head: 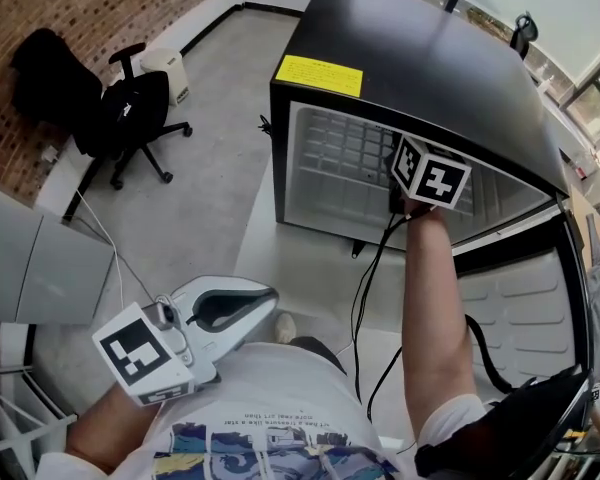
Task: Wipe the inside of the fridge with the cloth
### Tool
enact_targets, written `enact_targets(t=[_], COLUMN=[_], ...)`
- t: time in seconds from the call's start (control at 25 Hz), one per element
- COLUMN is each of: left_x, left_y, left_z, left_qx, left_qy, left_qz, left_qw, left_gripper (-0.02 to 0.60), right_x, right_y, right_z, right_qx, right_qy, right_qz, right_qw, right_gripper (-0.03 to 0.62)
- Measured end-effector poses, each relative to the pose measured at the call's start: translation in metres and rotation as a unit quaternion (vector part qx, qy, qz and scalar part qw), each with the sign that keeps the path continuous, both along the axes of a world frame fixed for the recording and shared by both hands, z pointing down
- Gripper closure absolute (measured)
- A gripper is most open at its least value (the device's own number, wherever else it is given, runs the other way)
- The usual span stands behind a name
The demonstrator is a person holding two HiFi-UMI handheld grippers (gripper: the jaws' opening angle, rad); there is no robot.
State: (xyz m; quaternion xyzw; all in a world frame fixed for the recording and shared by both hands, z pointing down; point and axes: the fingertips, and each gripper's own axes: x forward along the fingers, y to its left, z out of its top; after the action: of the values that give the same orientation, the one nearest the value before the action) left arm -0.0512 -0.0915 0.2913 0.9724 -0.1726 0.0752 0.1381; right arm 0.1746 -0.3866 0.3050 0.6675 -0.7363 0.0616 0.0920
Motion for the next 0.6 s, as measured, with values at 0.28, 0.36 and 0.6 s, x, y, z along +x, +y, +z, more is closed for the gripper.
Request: enact_targets(t=[0.28, 0.36, 0.6], left_x=[-0.012, -0.016, -0.024], left_y=[0.002, 0.002, -0.002], left_z=[0.005, 0.005, 0.005], left_qx=[-0.009, -0.008, -0.008], left_qy=[-0.003, -0.003, -0.002], left_qz=[-0.01, -0.014, -0.028], left_qw=[0.9999, 0.9999, 0.9996], left_gripper=[0.577, 0.575, 0.577], right_x=[-0.035, -0.044, -0.07], right_y=[-0.007, -0.01, -0.018], right_z=[0.002, 0.002, 0.004], right_qx=[0.001, 0.0, -0.002], right_qy=[-0.006, -0.006, -0.006], right_qz=[-0.037, -0.046, -0.079], right_qw=[0.999, 0.999, 0.997], right_gripper=[0.54, 0.54, 0.54])
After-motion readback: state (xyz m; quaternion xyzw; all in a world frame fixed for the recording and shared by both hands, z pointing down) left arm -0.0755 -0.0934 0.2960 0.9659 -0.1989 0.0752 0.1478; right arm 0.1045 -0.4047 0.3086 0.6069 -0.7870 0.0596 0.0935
